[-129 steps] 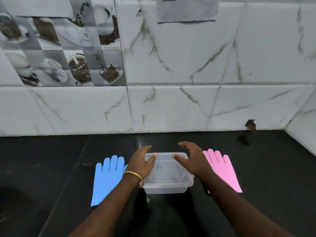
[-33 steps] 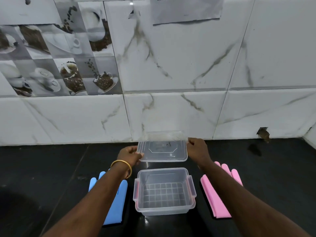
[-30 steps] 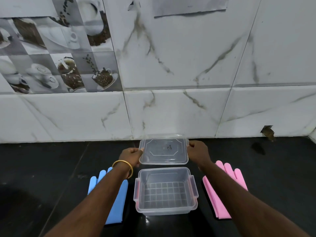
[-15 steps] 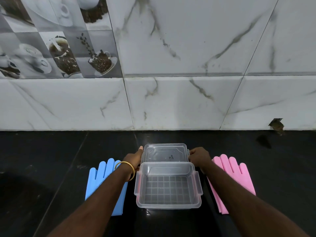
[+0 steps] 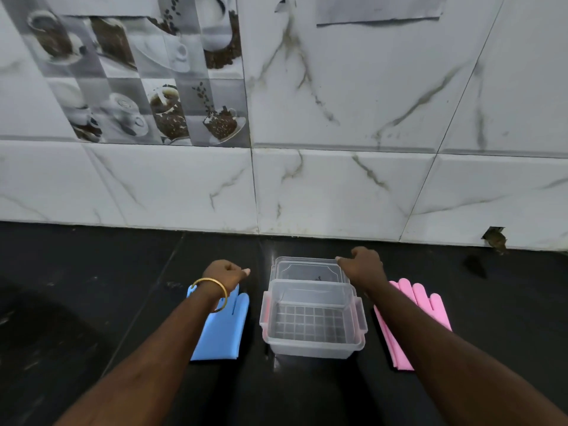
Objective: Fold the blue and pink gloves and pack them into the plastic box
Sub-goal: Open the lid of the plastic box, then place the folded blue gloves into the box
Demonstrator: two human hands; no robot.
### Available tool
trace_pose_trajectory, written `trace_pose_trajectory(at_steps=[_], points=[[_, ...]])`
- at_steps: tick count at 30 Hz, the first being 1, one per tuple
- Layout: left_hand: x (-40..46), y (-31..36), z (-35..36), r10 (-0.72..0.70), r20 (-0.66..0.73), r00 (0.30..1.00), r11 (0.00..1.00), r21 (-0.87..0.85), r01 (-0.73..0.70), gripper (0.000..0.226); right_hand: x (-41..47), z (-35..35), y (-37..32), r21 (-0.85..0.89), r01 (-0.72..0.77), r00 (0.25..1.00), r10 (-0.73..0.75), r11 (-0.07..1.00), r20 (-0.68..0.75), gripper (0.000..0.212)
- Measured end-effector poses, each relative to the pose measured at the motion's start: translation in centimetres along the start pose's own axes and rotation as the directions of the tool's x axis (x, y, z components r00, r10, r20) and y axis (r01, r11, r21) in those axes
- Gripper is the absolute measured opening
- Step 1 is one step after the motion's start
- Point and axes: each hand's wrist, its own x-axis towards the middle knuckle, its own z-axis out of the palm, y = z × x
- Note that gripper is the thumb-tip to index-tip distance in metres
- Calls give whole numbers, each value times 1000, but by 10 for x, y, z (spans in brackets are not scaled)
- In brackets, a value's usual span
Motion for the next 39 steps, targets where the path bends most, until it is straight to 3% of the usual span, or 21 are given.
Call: trace_pose_trajectory(at_steps=[3, 6, 8, 11, 19, 25, 28, 30, 32, 35, 37, 39], points=[[-16, -30, -25, -21, -108, 994, 987, 154, 38, 19, -21, 0, -24, 42, 54, 998, -53, 998, -14, 66], [-33, -65, -41, -167, -170, 971, 938, 277, 209, 62, -42, 5, -43, 71, 99, 995, -98, 993, -13, 65], [-42, -86, -43, -277, -171, 946, 916, 250, 313, 81, -55, 10, -52, 73, 129, 992, -129, 989, -4, 66], [-55, -105, -39, -379, -134, 916, 912, 114, 394, 88, -72, 16, -62, 63, 164, 986, -165, 984, 9, 66], [-63, -104, -39, -484, 10, 875, 873, -65, 483, 81, -100, 30, -73, 44, 250, 968, -251, 967, 22, 68], [-57, -91, -46, -533, 210, 820, 761, -306, 572, 44, -128, 44, -71, 69, 314, 948, -317, 947, 28, 62], [-54, -80, -50, -490, 315, 813, 685, -439, 582, 32, -147, 49, -73, 166, 326, 940, -338, 930, 44, 45], [-52, -68, -54, -429, 326, 842, 647, -540, 539, 28, -160, 51, -75, 286, 259, 943, -306, 922, 131, 31], [-52, -52, -58, -360, 306, 882, 605, -643, 470, 27, -174, 51, -78, 398, 86, 897, -245, 913, 368, 26], [-59, -21, -63, -276, 251, 928, 535, -762, 365, 18, -191, 53, -83, 425, -189, 685, -191, 885, 703, 37], [-66, 0, -64, -215, 235, 948, 499, -808, 313, 18, -195, 55, -87, 476, -294, 628, -208, 829, 750, 55], [-77, 20, -63, -141, 238, 961, 452, -848, 277, 23, -195, 56, -95, 568, -356, 667, -225, 742, 711, 69]])
